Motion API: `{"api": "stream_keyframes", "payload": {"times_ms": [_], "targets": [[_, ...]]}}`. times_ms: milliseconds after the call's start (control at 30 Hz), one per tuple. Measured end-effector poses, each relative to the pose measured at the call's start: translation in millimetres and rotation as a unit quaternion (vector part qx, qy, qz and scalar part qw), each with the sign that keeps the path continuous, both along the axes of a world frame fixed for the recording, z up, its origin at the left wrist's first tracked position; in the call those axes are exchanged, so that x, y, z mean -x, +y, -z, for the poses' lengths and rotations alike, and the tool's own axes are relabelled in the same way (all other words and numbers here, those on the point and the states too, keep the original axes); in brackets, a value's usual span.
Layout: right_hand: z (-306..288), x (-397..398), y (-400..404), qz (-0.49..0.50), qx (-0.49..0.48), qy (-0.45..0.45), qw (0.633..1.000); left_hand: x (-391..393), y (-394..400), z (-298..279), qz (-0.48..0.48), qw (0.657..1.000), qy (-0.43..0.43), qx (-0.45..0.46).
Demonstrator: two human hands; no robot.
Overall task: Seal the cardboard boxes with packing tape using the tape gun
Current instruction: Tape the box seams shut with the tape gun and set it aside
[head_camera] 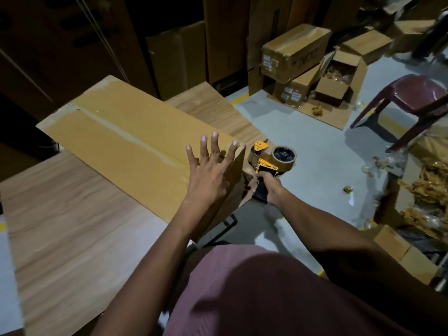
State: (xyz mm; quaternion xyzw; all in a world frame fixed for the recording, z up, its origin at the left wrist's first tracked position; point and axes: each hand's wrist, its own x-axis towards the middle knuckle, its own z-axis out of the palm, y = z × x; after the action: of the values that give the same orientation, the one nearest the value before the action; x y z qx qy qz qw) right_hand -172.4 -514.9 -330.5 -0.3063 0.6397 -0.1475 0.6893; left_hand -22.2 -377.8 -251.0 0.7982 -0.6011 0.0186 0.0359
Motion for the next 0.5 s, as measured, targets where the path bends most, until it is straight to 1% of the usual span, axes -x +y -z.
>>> {"api": "stream_keyframes", "payload": {"times_ms": [67, 133, 200, 267, 367, 400, 467, 500], "targets": [[1.8, -8.2, -5.5, -0.030, -0.006, 0.015, 0.999, 1.1, 2.0, -0.5, -0.028, 0.999, 0.021, -0.008], [-0.1, -16.8, -7.8, -0.060, -0.004, 0.038, 0.997, -0.5, 3.5, -0.3, -0.034, 0.998, 0.047, 0.007], [1.3, -24.0, -9.9, -0.088, 0.003, 0.059, 0.994, -2.7, 6.5, -2.8, -0.032, 0.994, 0.095, 0.041], [0.6, -26.7, -8.9, -0.121, -0.003, 0.073, 0.990, -2.4, 9.6, -5.2, -0.055, 0.985, 0.147, 0.078], [-1.4, -26.9, -9.0, -0.159, 0.013, 0.121, 0.980, 1.8, 13.3, -9.7, -0.112, 0.968, 0.177, 0.135], [-3.1, -26.4, -7.9, -0.163, 0.033, 0.158, 0.973, 2.7, 15.1, -11.5, -0.134, 0.962, 0.185, 0.151], [-17.8, -23.4, 0.5, -0.146, 0.110, 0.255, 0.950, 3.9, 23.2, -11.8, -0.185, 0.949, 0.199, 0.158], [-28.5, -23.3, 6.5, -0.125, 0.166, 0.270, 0.940, 4.2, 29.3, -11.1, -0.214, 0.945, 0.198, 0.150]]}}
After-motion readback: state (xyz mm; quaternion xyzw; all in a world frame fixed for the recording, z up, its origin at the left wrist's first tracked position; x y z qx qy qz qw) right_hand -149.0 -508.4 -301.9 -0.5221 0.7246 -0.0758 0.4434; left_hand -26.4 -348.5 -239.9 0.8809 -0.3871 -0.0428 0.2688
